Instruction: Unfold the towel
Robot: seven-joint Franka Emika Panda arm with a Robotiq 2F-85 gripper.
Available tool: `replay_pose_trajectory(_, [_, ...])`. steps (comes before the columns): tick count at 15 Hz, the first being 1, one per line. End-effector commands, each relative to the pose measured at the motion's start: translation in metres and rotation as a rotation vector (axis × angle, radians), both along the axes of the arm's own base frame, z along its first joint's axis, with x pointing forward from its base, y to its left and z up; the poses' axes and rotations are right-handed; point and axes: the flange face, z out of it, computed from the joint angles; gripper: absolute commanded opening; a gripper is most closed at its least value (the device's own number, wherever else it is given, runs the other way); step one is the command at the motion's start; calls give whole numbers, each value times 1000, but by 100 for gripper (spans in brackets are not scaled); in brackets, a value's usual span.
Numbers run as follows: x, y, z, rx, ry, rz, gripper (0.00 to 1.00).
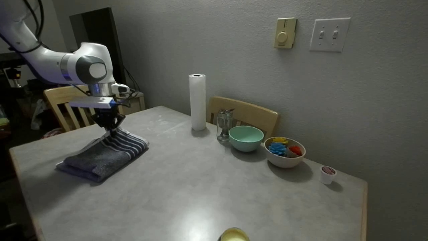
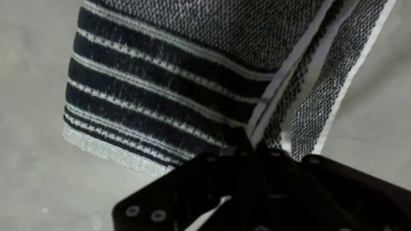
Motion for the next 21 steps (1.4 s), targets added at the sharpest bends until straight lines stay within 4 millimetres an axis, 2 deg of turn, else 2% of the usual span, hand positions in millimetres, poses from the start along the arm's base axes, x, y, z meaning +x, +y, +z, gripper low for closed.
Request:
replay_pose_trajectory(1, [-14, -20, 25, 37, 53, 191, 1])
replay_pose_trajectory(3, [-18, -34, 34, 41, 86, 303, 1])
replay_pose_trajectory(6, [-23, -66, 46, -25, 140, 446, 1])
replay_pose_trajectory(10, [-18, -113, 66, -192, 147, 462, 1])
replay_pose_trajectory(13, [-12, -138, 71, -288, 154, 524, 1])
replay_pose_trajectory(14, [-5, -125, 67, -244, 138, 482, 4])
replay_pose_trajectory(16, [-4, -133, 68, -266, 143, 495, 4])
replay_pose_trajectory(21, [-6, -133, 67, -269, 147, 500, 4])
